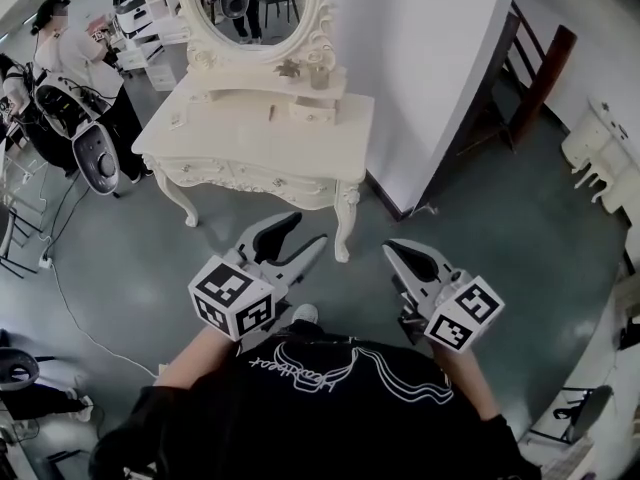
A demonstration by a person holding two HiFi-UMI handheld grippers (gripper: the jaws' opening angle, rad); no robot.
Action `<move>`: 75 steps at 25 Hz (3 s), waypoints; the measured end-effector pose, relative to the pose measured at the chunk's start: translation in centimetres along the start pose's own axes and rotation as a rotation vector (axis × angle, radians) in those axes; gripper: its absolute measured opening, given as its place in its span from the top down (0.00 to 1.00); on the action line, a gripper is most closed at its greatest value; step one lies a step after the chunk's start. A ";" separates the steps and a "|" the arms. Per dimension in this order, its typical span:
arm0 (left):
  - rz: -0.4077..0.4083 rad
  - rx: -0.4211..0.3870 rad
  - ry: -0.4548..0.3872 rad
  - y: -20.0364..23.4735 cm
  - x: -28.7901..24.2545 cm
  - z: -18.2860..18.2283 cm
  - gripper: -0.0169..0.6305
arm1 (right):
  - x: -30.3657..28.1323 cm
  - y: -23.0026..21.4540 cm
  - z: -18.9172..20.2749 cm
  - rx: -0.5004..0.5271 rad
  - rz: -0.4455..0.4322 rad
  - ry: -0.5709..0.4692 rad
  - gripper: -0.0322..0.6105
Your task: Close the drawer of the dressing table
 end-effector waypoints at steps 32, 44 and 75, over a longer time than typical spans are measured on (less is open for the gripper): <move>-0.050 0.109 0.105 21.6 -17.2 7.0 0.61 | -15.6 -19.5 -4.9 -0.114 0.113 0.047 0.94; -0.084 0.159 0.191 32.7 -25.1 12.3 0.61 | -24.0 -28.4 -7.5 -0.148 0.173 0.065 0.94; -0.169 0.112 0.485 40.4 -34.2 26.0 0.61 | -29.3 -37.4 -8.9 -0.160 0.178 0.124 0.94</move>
Point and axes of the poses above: the fingertips, and each gripper's own axes: x backward along the fingers, y to its left, z out of its underside, the point moved 2 cm from there along x, backward along the fingers, and after that the axes turned 14 degrees about -x, right-handed, at the moved point
